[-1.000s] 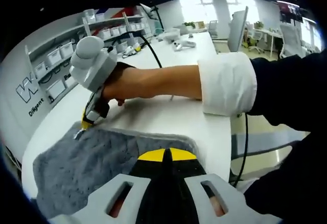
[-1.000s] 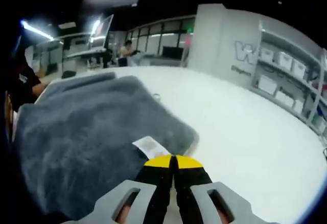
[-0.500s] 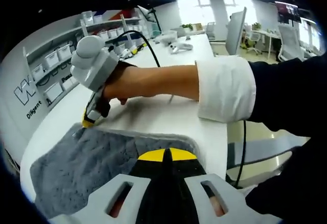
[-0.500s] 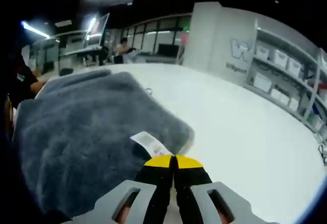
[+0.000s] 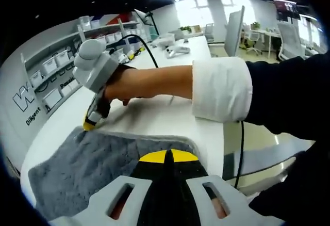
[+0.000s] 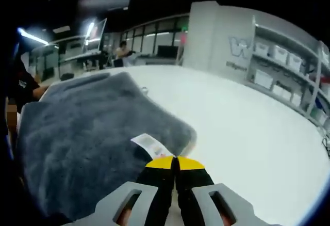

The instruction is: Open the folded towel by lifting each exposed corner and separating the folded layers until the towel lies flat within the target outline without major curled edges

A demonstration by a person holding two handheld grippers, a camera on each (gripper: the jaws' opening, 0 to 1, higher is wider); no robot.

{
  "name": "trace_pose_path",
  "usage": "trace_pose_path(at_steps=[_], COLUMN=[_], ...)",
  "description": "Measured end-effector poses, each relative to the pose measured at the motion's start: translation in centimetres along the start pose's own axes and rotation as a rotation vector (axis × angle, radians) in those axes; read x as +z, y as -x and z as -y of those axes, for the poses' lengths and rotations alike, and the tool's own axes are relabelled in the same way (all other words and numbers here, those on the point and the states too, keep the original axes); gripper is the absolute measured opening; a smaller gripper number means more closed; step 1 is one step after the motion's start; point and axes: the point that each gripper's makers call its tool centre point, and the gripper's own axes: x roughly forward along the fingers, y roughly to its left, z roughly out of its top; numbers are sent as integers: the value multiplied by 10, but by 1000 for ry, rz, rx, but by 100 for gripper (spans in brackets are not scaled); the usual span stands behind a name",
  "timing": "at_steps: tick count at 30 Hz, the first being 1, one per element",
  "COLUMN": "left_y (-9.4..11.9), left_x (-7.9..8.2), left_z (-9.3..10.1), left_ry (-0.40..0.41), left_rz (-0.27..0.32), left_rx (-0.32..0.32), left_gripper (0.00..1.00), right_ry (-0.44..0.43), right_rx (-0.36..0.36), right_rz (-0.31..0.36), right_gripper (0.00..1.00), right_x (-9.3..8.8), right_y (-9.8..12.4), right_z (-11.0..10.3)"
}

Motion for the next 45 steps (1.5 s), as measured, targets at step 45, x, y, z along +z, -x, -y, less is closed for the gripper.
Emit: trace_pose_path(at_steps=[45], left_y=[-41], left_x=[36], left_z=[27], left_ry=[11], left_rz=[15], left_rx=[-88], left_gripper=[0], right_ry=[99], right_rx=[-66], right_rz=[-172], right_gripper=[0], right_x=[-23], right_y=[18], right_z=[74])
